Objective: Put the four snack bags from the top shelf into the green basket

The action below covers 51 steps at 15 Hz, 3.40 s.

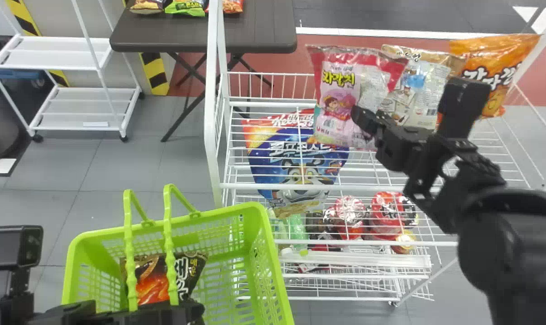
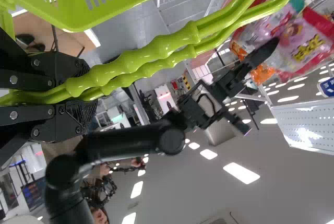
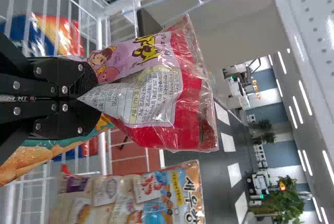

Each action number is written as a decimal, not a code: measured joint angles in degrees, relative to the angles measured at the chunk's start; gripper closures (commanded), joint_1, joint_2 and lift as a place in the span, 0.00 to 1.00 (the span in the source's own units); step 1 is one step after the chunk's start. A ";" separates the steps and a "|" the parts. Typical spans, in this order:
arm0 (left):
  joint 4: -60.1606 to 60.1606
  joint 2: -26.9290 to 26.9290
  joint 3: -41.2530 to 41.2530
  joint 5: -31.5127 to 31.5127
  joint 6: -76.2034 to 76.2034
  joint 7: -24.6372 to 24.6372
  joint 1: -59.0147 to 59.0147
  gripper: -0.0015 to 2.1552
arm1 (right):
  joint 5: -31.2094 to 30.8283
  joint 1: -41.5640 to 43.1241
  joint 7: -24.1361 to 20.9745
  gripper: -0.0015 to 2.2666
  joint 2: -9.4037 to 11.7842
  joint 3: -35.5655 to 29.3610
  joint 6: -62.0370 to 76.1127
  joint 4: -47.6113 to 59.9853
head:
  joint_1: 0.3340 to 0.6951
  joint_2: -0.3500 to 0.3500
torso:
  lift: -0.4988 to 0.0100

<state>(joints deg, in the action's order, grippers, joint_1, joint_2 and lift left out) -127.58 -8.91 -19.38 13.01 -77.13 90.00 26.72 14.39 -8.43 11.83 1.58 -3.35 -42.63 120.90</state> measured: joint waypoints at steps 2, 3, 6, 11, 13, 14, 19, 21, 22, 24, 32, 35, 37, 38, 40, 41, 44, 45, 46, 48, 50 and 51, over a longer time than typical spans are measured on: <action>0.45 0.01 0.10 0.00 0.00 0.00 -0.28 1.00 | 1.93 -7.37 0.09 0.99 -0.06 0.16 -3.73 9.62 | 1.00 0.45 | 0.98; 0.59 0.02 0.17 0.00 0.00 0.00 -0.33 1.00 | 3.59 -10.77 0.29 0.99 -0.07 0.30 -5.87 13.90 | 1.00 0.48 | 0.98; 0.74 0.08 0.35 -0.06 0.00 0.00 -0.30 1.00 | 8.11 -17.50 2.07 0.99 -0.01 2.23 -14.66 22.56 | 1.00 0.62 | 0.98; 0.69 0.22 0.30 -0.18 0.00 0.00 0.08 1.00 | 11.75 -18.58 2.78 0.99 0.65 9.38 -29.74 25.60 | 1.00 0.91 | 0.98; 0.59 0.22 0.27 -0.18 0.00 0.00 0.09 1.00 | 9.96 -17.50 2.69 0.89 1.41 13.37 -31.38 22.81 | 1.00 0.97 | 0.98; 0.51 0.21 0.28 -0.18 0.00 0.00 0.09 1.00 | 8.93 -16.60 2.66 0.70 1.68 15.16 -31.44 20.68 | 1.00 1.00 | 0.98; 0.33 0.16 0.24 -0.18 -0.06 0.00 0.00 1.00 | 4.28 -12.68 2.71 0.01 3.12 18.95 -30.73 12.95 | 1.00 1.00 | 0.98; 0.39 0.13 0.14 -0.18 -0.11 0.00 0.00 1.00 | 4.14 -12.74 3.79 0.01 3.24 16.59 -29.28 13.46 | 1.00 0.98 | 0.98; 0.40 0.12 0.11 -0.18 -0.11 0.00 0.00 1.00 | 4.76 -12.99 4.17 0.01 3.25 14.44 -28.23 14.05 | 1.00 0.95 | 0.98; 0.52 0.12 0.06 -0.18 -0.03 0.00 0.00 1.00 | 8.29 -13.16 4.36 0.01 3.15 7.11 -25.99 15.51 | 1.00 0.79 | 0.98; 0.69 0.46 0.28 -0.19 0.00 0.00 -0.06 1.00 | 12.63 -8.05 3.78 0.01 2.48 -6.26 -20.28 13.75 | 1.00 0.50 | 0.98; 0.71 0.35 0.41 -0.20 0.00 0.00 0.00 1.00 | 6.90 0.15 3.28 0.01 2.52 -9.73 -18.20 6.92 | 1.00 0.34 | 0.98; 0.71 0.18 0.38 -0.18 0.00 0.00 0.14 1.00 | 0.80 5.66 2.89 0.01 2.72 -10.52 -13.58 0.23 | 1.00 0.24 | 0.98; 0.71 0.13 0.28 -0.15 0.00 0.00 0.20 1.00 | -1.53 7.90 2.91 0.01 2.85 -10.82 -11.27 -3.07 | 1.00 0.22 | 0.98; 0.71 0.05 0.16 -0.10 0.00 0.00 0.26 1.00 | -5.07 12.30 2.96 0.01 3.05 -11.50 -6.32 -10.59 | 1.00 0.17 | 0.98; 0.73 0.04 0.13 -0.09 0.00 0.00 0.26 1.00 | -6.28 14.52 3.02 0.03 3.19 -11.66 -3.71 -14.76 | 1.00 0.16 | 0.98; 0.84 0.09 0.12 -0.09 0.00 0.00 0.25 1.00 | -9.86 19.77 2.69 0.03 3.37 -10.75 3.31 -25.79 | 1.00 0.15 | 0.98; 0.99 0.09 0.13 -0.09 0.00 0.00 0.17 1.00 | -11.18 21.57 2.38 0.06 3.36 -10.49 4.59 -29.23 | 1.00 0.15 | 0.98; 1.15 0.07 0.14 -0.09 0.00 0.00 0.03 1.00 | -12.07 23.00 2.31 0.19 3.35 -10.39 5.15 -31.88 | 1.00 0.14 | 0.98; 1.50 0.04 0.21 -0.09 0.00 0.00 -0.30 1.00 | -12.88 25.16 3.09 0.52 3.35 -9.95 5.53 -35.88 | 1.00 0.15 | 0.98; 1.86 0.03 0.24 -0.09 0.00 0.00 -0.47 1.00 | -12.97 25.69 3.63 0.95 3.37 -9.39 5.57 -36.88 | 1.00 0.17 | 0.98; 1.94 0.03 0.28 -0.09 0.00 0.00 -0.54 1.00 | -12.97 25.74 3.57 0.99 3.39 -9.18 5.48 -36.97 | 1.00 0.17 | 0.98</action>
<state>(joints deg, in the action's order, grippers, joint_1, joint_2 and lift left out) -125.63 -8.88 -19.10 12.92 -77.13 90.00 26.18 1.43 17.32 15.40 4.96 -12.53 -37.15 83.93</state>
